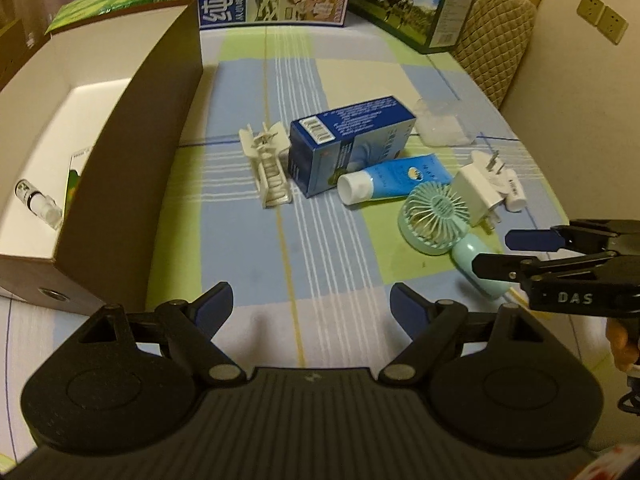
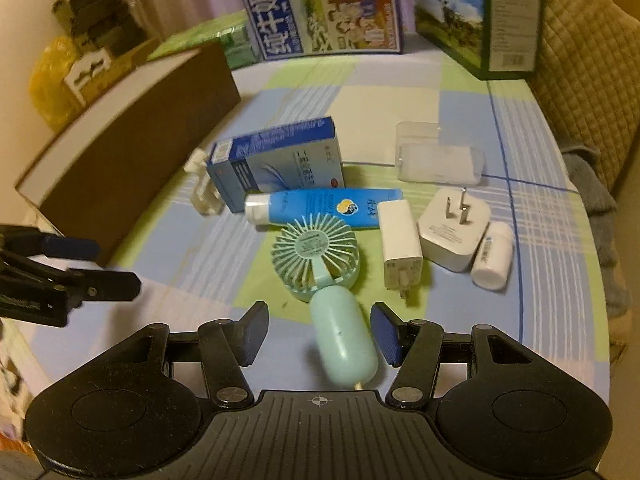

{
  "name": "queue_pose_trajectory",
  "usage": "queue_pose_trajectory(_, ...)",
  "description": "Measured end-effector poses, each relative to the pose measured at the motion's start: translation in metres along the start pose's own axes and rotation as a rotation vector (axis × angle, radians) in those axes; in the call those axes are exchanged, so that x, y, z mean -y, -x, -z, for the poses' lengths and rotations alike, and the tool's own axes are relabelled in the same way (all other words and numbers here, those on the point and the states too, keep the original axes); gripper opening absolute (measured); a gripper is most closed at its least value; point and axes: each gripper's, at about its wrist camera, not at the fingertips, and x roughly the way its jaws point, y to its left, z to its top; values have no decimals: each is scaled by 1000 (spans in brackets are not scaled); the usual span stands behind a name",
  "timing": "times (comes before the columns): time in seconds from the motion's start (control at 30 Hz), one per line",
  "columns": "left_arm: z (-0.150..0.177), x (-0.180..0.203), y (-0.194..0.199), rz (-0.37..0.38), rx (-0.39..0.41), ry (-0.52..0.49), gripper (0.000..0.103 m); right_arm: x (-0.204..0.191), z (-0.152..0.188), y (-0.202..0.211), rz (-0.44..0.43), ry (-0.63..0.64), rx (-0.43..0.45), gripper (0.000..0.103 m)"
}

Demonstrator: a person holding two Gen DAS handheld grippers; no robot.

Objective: Organize rigid objects
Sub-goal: 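Grasp the mint handheld fan by its handle with the right gripper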

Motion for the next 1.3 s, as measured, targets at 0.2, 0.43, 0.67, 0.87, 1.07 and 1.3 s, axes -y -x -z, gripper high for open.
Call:
queue_pose_trajectory(0.2, 4, -6, -11, -16, -15, 30, 83, -3, 2, -26, 36, 101, -21, 54)
queue_pose_trajectory(0.43, 3, -11, -19, -29, -25, 50, 82, -10, 6, -43, 72, 200, -15, 54)
queue_pose_trajectory(0.67, 2, -12, -25, -29, -38, 49, 82, -13, 3, -48, 79, 202, 25, 53)
queue_pose_trajectory(0.87, 1, -11, -29, -23, -48, 38, 82, -21, 5, -47, 58, 235, 28, 30)
queue_pose_trajectory(1.07, 0, -10, -29, -16, -42, 25, 81, -24, 9, -44, 73, 243, 28, 30)
queue_pose_trajectory(1.3, -4, -12, -29, -18, -33, 22, 81, -23, 8, -22, 60, 207, 59, 30)
